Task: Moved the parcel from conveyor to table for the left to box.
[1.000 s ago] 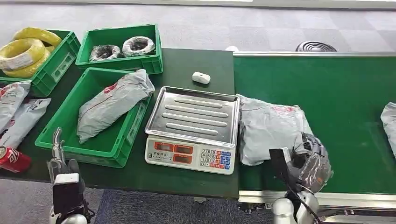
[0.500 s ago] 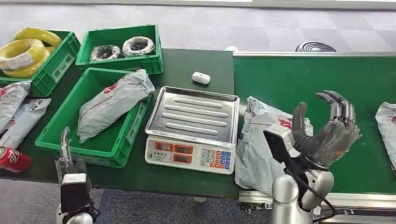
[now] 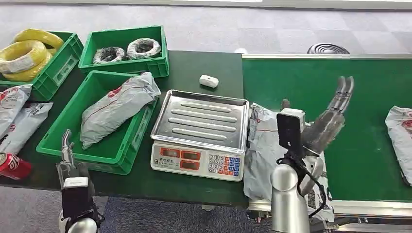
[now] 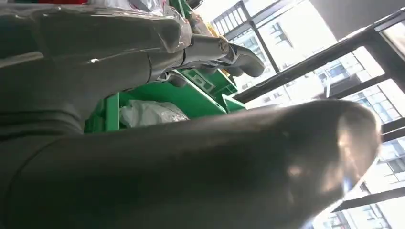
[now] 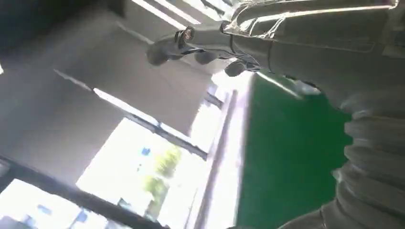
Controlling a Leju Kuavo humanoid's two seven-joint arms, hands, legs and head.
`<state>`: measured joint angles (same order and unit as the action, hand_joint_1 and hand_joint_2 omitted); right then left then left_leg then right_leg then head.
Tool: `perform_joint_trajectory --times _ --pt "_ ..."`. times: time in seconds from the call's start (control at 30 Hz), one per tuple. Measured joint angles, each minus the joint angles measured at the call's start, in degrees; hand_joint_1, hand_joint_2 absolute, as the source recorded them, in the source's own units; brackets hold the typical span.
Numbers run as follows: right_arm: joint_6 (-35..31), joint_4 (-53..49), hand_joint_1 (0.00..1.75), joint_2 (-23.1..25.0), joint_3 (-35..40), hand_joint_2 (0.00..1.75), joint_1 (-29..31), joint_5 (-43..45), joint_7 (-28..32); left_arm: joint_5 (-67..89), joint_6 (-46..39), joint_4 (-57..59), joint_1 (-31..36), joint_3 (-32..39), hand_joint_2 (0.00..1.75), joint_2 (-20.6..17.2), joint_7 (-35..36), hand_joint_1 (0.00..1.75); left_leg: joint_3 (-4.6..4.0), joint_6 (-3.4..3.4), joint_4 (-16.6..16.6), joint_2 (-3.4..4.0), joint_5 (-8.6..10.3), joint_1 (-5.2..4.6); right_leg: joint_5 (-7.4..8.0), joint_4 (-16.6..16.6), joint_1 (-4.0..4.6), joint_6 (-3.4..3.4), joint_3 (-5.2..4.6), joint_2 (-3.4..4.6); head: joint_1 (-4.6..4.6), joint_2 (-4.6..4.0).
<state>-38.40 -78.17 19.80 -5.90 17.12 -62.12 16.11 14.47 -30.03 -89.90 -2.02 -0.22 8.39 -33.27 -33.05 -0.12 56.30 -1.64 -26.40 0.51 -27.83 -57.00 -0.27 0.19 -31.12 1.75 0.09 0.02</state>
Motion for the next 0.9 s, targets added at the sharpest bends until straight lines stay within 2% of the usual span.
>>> perform_joint_trajectory --times 0.13,0.3,0.37,0.63,0.9 --pt "-1.2 8.7 0.0 -0.7 -1.1 1.75 -0.9 -9.4 -4.8 -0.1 0.2 -0.1 -0.2 0.4 0.0 0.0 0.5 0.0 -0.02 0.0 0.0 -0.05 -0.01 0.03 -0.02 0.0 0.02 0.01 -0.01 -0.06 -0.02 -0.02" --pt "-1.4 18.0 0.0 -1.6 -8.9 1.75 -3.8 -20.7 -10.1 0.1 0.6 -0.9 -0.7 1.0 0.0 0.0 1.3 0.0 -0.13 0.0 0.0 -0.06 -0.03 0.01 -0.03 0.0 0.01 0.01 -0.1 -0.07 0.0 -0.02" --pt "-1.4 22.1 0.0 -2.6 -12.3 1.75 -4.4 -21.6 -12.5 0.2 0.8 -1.3 -0.7 1.4 0.0 0.0 1.5 0.0 -0.14 0.0 0.0 -0.05 -0.04 0.01 -0.03 0.0 0.0 0.01 -0.1 -0.06 0.0 0.0" --pt "-1.4 31.9 0.0 -5.0 -21.2 1.75 -5.1 -21.4 -14.8 0.8 2.0 -1.6 -0.7 1.9 0.0 0.3 1.9 0.0 -0.11 0.0 0.0 -0.05 -0.03 0.01 -0.02 0.0 0.0 0.01 -0.09 -0.05 0.0 0.0" --pt "-1.8 39.8 0.0 -6.8 -27.3 1.75 -2.3 -20.1 -14.7 1.3 2.9 -2.1 -0.5 2.3 0.0 0.5 2.2 0.0 0.11 0.02 0.0 -0.03 -0.05 0.01 -0.06 0.1 0.0 0.02 0.06 -0.06 0.0 0.0"
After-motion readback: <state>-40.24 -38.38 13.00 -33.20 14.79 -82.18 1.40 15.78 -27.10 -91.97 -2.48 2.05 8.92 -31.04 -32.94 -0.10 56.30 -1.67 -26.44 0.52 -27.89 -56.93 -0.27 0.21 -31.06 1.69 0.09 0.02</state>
